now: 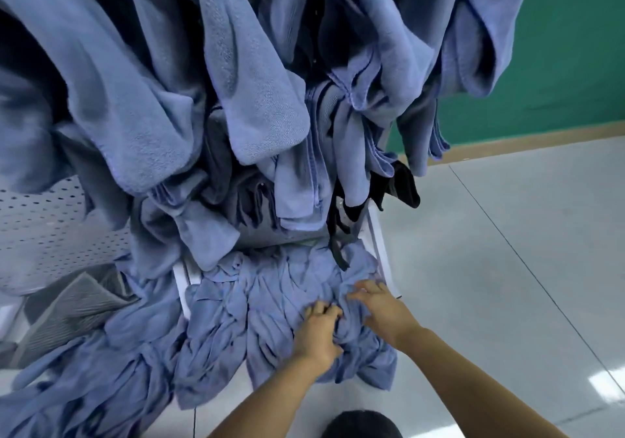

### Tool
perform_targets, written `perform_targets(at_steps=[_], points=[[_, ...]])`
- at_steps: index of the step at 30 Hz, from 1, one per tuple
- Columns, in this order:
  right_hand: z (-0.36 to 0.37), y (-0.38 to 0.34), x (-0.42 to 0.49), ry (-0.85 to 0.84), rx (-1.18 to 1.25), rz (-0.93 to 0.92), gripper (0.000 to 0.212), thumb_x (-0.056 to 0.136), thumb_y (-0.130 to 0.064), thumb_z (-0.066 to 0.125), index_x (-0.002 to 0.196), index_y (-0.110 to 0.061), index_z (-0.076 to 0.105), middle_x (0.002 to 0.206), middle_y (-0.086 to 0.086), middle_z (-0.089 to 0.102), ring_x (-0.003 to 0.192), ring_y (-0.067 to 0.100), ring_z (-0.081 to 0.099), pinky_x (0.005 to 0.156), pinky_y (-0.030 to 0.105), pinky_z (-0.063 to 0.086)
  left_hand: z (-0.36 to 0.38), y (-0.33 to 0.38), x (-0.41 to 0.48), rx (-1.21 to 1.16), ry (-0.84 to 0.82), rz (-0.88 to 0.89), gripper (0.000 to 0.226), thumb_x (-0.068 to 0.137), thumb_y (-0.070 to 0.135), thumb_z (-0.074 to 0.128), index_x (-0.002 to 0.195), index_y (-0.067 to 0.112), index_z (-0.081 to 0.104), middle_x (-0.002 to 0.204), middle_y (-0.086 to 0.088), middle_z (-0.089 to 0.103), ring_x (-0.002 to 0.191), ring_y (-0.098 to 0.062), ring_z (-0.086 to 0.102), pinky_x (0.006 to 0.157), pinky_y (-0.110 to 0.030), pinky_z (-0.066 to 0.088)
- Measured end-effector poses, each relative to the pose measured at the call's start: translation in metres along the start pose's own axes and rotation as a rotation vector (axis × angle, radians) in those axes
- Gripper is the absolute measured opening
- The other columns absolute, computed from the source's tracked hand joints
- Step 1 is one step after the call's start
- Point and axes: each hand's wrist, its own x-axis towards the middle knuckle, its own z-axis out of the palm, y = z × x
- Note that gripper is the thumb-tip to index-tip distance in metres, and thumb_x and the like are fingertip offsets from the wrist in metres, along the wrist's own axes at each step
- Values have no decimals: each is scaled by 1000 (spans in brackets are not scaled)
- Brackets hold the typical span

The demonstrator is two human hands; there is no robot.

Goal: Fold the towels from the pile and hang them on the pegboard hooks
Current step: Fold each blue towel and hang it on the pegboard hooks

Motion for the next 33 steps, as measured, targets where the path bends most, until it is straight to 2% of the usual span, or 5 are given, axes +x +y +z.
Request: perform_targets(at_steps=[10, 12, 16, 25, 33], points=[[-41, -25, -12, 167, 404, 17, 16, 91, -22, 62, 88, -10, 73, 88, 7, 69, 83, 20, 61, 79, 34, 50, -56, -16, -19, -489, 324, -10, 24, 94, 3, 51, 88, 14, 72, 71, 8, 60, 68, -6, 55, 71, -22, 47], [-60, -42, -25, 182, 452, -1, 15, 89, -18, 64, 83, -8, 72, 83, 7, 70, 73, 17, 61, 75, 31, 51, -85, -13, -34, -594, 296, 4, 23, 96, 6, 50, 88, 13, 71, 70, 9, 63, 70, -3, 59, 69, -9, 43], [-113, -93, -55, 282, 538, -62, 20, 86, -11, 65, 66, -11, 65, 60, -5, 59, 50, 0, 51, 55, 17, 42, -138, 9, -76, -765, 141, 111, 10, 86, 20, 68, 92, 17, 61, 84, 4, 62, 76, -9, 58, 73, -21, 47], [-245, -215, -136, 357, 506, -359, 21, 88, -15, 67, 67, -16, 63, 56, -11, 57, 48, -5, 50, 53, 8, 37, -280, 27, -184, -611, 503, 244, 26, 92, 8, 59, 68, 18, 55, 59, 4, 50, 54, -2, 43, 56, -17, 33], [-280, -287, -171, 462, 290, -433, 9, 94, -15, 60, 86, -12, 63, 70, -2, 61, 56, -1, 52, 57, 11, 40, -359, 24, -276, -518, 390, 239, 26, 94, 27, 56, 79, 11, 43, 68, -5, 31, 60, -13, 30, 55, -24, 21]])
